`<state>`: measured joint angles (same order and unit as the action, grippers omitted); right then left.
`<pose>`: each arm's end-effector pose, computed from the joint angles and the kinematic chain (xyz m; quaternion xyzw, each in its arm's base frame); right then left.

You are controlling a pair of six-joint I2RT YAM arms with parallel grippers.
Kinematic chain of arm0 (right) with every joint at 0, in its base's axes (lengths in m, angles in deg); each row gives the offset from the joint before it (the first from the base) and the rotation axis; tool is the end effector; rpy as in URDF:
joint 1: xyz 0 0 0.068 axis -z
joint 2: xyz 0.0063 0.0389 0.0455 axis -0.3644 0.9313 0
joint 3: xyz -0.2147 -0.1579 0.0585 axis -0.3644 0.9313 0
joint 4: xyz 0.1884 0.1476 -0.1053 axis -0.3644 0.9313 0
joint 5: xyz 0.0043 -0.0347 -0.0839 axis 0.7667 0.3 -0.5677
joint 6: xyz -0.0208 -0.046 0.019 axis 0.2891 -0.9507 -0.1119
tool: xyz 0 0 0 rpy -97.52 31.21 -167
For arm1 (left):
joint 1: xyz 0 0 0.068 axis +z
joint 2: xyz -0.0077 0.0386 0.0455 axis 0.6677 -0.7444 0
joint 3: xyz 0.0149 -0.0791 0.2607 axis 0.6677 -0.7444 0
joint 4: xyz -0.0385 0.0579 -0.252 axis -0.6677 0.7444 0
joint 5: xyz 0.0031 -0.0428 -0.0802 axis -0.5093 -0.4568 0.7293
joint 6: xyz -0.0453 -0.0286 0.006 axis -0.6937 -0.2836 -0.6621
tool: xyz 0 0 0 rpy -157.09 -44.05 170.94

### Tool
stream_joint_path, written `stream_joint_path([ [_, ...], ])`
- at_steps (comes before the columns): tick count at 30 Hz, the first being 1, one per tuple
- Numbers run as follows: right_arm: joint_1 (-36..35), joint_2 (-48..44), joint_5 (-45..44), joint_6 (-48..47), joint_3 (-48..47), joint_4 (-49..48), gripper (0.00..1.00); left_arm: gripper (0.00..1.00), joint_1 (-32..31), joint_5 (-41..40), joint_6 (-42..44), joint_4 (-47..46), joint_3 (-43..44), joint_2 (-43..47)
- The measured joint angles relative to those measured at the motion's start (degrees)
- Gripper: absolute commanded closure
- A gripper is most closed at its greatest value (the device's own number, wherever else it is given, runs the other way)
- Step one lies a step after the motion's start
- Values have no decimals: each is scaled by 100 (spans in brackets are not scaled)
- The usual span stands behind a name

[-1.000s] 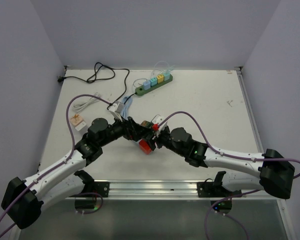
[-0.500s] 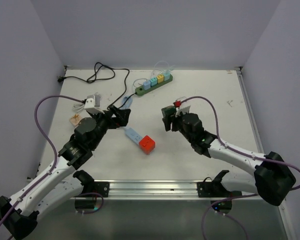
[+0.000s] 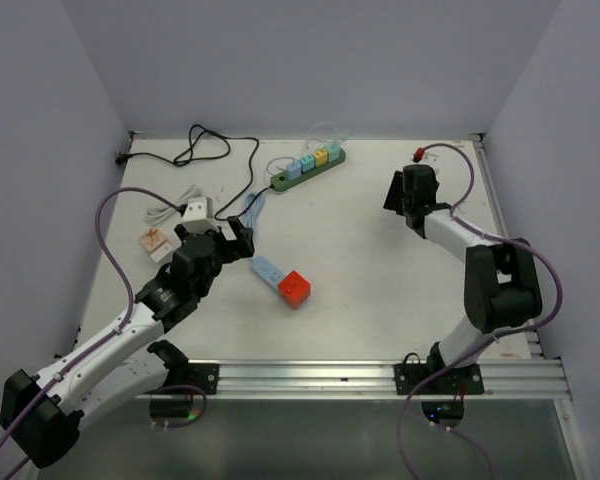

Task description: Pull the plug off the socket

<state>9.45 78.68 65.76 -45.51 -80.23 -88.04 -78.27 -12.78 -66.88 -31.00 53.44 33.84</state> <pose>0.3420 0.0620 0.2164 0.1334 0.8702 0.0070 0.4742 0.1647 -0.1011 0.2712 -0.1055 0.7938 -0.1581 0.5777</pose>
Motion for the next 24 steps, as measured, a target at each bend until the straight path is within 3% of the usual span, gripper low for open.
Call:
stream_joint_path([
  [9,345,1567,-59,-160,-1335,662,57,0,0,-33,136,-44,-107,-188],
  [14,487,2133,-55,-286,-2035,1180,50,0,0,-24,168,-164,-264,-212],
  [24,538,2153,190,-280,-2124,1449,12,1,0,59,289,-216,-278,-221],
])
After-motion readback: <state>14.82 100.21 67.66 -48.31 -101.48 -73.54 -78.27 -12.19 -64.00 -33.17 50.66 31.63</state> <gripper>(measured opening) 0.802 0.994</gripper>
